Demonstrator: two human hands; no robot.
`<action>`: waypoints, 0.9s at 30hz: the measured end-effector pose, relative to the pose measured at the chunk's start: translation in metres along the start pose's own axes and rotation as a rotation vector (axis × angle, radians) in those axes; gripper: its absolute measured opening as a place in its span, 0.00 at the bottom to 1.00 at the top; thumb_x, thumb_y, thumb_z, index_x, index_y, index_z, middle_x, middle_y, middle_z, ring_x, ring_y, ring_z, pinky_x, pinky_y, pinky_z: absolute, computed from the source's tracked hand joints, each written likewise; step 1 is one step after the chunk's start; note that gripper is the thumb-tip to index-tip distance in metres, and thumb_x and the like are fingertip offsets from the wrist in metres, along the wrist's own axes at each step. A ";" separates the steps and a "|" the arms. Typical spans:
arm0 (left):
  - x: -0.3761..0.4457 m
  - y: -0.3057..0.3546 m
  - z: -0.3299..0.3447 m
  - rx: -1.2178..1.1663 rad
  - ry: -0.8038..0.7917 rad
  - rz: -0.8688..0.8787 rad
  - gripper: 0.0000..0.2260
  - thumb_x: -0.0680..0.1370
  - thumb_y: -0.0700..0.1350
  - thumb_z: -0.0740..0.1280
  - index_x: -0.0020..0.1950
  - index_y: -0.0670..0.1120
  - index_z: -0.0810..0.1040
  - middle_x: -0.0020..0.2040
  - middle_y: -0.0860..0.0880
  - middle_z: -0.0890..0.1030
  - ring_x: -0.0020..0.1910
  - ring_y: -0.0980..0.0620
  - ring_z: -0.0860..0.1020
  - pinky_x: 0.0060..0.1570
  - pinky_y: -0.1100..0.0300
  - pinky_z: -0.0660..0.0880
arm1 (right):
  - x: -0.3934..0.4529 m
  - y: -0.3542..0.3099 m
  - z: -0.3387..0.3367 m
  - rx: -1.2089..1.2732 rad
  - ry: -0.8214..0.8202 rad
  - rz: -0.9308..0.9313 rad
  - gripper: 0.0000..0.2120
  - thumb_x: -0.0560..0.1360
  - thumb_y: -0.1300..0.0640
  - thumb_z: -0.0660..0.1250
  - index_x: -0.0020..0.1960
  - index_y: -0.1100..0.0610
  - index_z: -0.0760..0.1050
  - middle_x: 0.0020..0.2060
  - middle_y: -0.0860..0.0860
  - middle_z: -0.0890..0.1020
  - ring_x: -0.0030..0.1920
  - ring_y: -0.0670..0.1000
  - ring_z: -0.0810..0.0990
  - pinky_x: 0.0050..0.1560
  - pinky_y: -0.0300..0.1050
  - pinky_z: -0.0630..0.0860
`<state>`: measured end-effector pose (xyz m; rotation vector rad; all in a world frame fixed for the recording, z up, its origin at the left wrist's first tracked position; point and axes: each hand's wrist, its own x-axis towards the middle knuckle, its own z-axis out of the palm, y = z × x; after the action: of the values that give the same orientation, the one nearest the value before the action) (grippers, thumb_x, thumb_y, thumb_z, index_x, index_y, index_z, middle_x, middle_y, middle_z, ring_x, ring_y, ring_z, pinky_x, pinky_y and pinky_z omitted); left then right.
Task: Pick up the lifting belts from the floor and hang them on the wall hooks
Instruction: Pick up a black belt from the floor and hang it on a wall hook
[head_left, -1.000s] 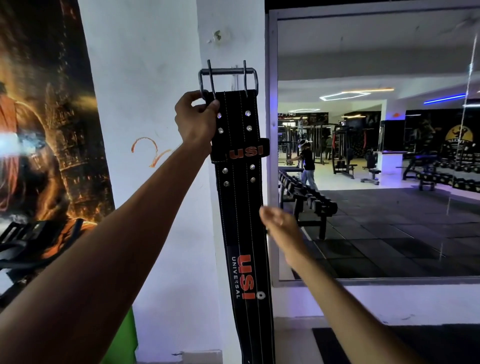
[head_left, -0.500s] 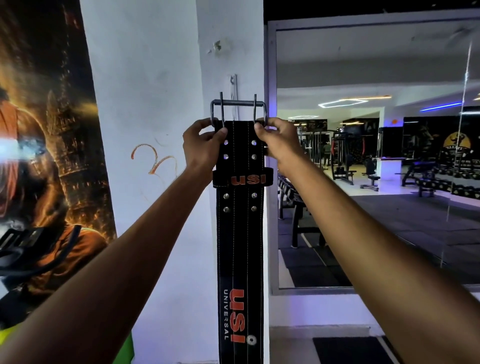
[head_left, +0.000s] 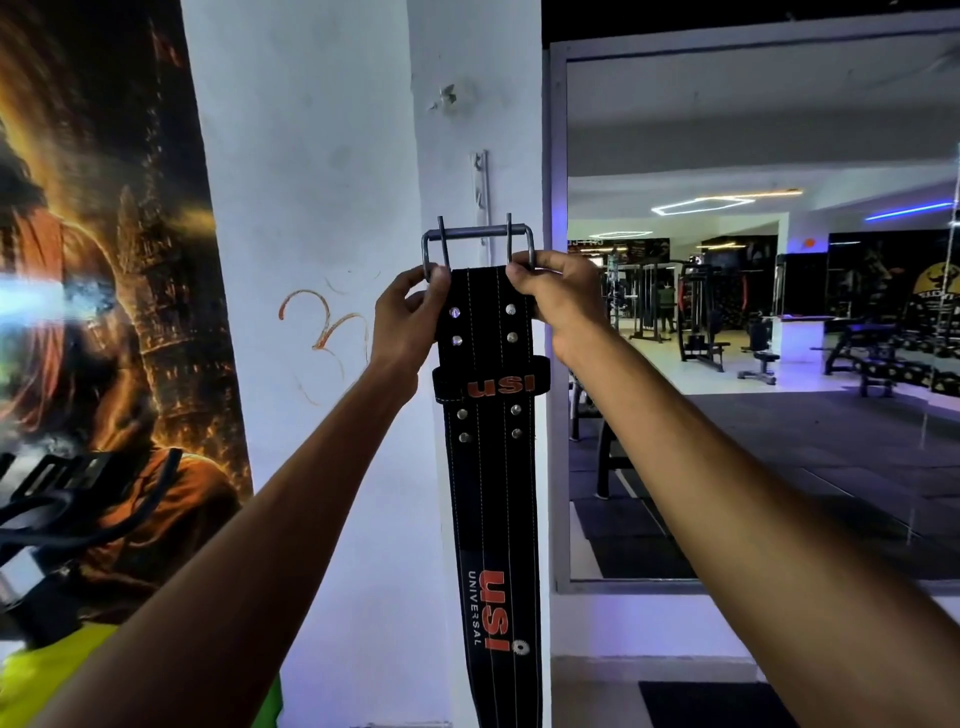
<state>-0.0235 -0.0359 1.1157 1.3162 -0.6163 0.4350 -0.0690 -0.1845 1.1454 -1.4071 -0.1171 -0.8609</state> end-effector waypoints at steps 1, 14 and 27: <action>-0.003 -0.001 -0.002 -0.005 -0.038 -0.016 0.18 0.83 0.57 0.60 0.61 0.46 0.79 0.48 0.49 0.85 0.42 0.55 0.83 0.43 0.60 0.80 | 0.000 0.002 0.000 0.016 0.013 0.010 0.07 0.71 0.68 0.72 0.49 0.64 0.82 0.41 0.57 0.83 0.44 0.53 0.81 0.58 0.57 0.80; -0.099 -0.134 -0.023 0.093 -0.334 -0.216 0.03 0.76 0.40 0.73 0.47 0.47 0.85 0.42 0.53 0.88 0.43 0.56 0.85 0.47 0.63 0.81 | 0.007 0.021 -0.009 0.073 0.070 0.014 0.07 0.70 0.68 0.73 0.47 0.60 0.83 0.37 0.50 0.83 0.41 0.48 0.81 0.57 0.55 0.81; -0.171 -0.205 -0.041 0.153 -0.526 -0.445 0.06 0.75 0.39 0.73 0.51 0.46 0.85 0.47 0.50 0.88 0.49 0.54 0.86 0.51 0.61 0.80 | 0.015 0.012 -0.029 0.198 0.135 -0.016 0.08 0.70 0.69 0.73 0.47 0.61 0.82 0.39 0.54 0.83 0.34 0.45 0.80 0.31 0.35 0.77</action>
<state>-0.0207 -0.0306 0.8456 1.6785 -0.7034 -0.2449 -0.0630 -0.2184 1.1378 -1.1618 -0.1071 -0.9294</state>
